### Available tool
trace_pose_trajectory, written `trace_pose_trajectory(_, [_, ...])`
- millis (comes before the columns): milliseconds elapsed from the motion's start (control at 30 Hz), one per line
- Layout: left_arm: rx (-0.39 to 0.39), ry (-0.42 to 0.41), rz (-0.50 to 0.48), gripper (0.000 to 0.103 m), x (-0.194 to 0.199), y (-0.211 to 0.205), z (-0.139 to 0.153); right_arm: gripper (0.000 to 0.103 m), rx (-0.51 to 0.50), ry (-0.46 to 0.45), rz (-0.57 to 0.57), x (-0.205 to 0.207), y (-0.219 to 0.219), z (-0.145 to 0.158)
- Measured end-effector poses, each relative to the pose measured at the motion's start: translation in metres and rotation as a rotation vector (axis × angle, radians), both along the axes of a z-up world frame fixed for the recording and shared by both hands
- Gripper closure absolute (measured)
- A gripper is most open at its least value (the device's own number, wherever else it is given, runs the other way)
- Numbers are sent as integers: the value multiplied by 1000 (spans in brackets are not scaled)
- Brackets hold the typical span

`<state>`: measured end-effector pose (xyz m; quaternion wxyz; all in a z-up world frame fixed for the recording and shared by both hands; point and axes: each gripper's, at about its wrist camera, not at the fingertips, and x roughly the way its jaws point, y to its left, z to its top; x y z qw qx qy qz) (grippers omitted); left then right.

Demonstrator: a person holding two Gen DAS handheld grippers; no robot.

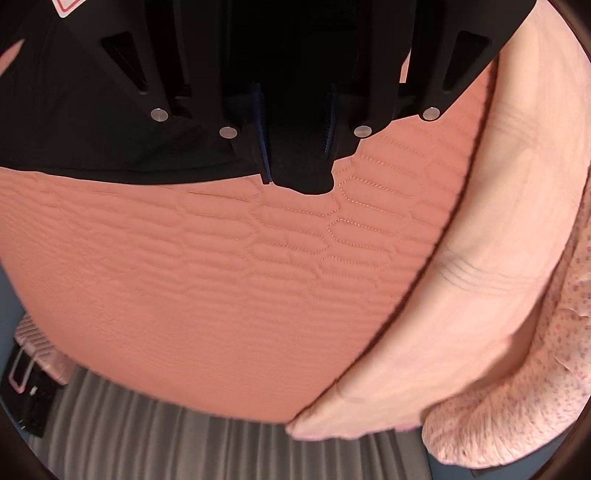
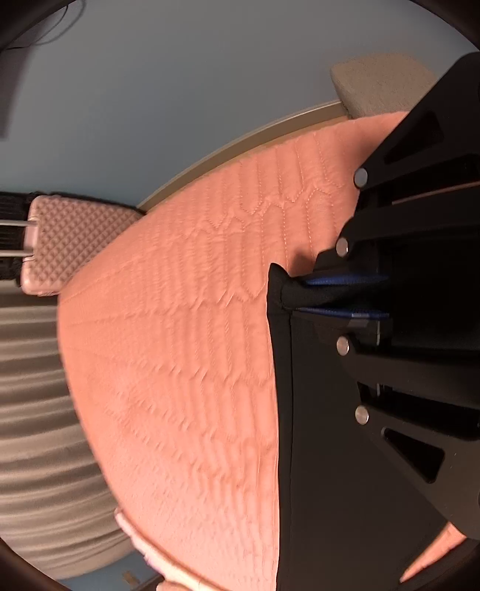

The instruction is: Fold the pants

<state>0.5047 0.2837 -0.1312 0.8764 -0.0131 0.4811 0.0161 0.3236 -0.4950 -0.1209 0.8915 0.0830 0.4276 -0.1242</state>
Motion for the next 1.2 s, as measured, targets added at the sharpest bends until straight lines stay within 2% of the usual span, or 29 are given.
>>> trace_pose_trajectory(167, [-73, -90, -49, 81, -90, 6, 82, 97, 16, -109, 64, -75, 16, 67])
trace_pose_trajectory(233, [-97, -111, -77, 81, -130, 11, 112, 98, 7, -142, 103, -119, 27, 95])
trace_pose_trajectory(300, [-97, -121, -100, 81, -172, 13, 133, 98, -6, -162, 136, -167, 39, 116])
trace_pose_trajectory(367, [-94, -107, -113, 81, -219, 19, 145, 98, -26, -147, 158, -207, 49, 124])
trace_pose_trajectory(467, [-44, -58, -111, 80, -273, 35, 133, 98, -27, -75, 169, -259, 54, 112])
trace_pose_trajectory(533, [-8, 0, -88, 80, -299, 48, 108, 98, -5, -29, 160, -286, 53, 91])
trace_pose_trajectory(700, [107, 168, -67, 79, -338, 61, 16, 97, 10, 192, 120, -308, 46, 15])
trace_pose_trajectory(767, [147, 202, -54, 73, -342, 60, -9, 94, 4, 229, 73, -318, 40, 3])
trace_pose_trajectory(800, [156, 190, -47, 71, -345, 60, -10, 94, 15, 228, 55, -323, 37, 4])
trace_pose_trajectory(867, [127, 174, -14, 66, -350, 67, 2, 76, 4, 205, 16, -340, 32, 15])
trace_pose_trajectory(900, [157, 150, 9, 66, -353, 73, 12, 72, 5, 194, 8, -348, 31, 19])
trace_pose_trajectory(967, [264, 112, 59, 66, -357, 84, 25, 56, -12, 158, -31, -362, 29, 32])
trace_pose_trajectory(1033, [306, 113, 154, 66, -356, 109, 35, 50, -4, 92, -89, -378, 22, 45])
trace_pose_trajectory(1100, [288, 101, 201, 66, -360, 118, 46, 50, 29, 36, -142, -384, 21, 54])
trace_pose_trajectory(1133, [284, 84, 203, 66, -362, 113, 52, 50, 59, 8, -149, -387, 23, 55])
trace_pose_trajectory(1200, [295, 41, 166, 66, -363, 84, 64, 40, 100, -10, -122, -380, 28, 50])
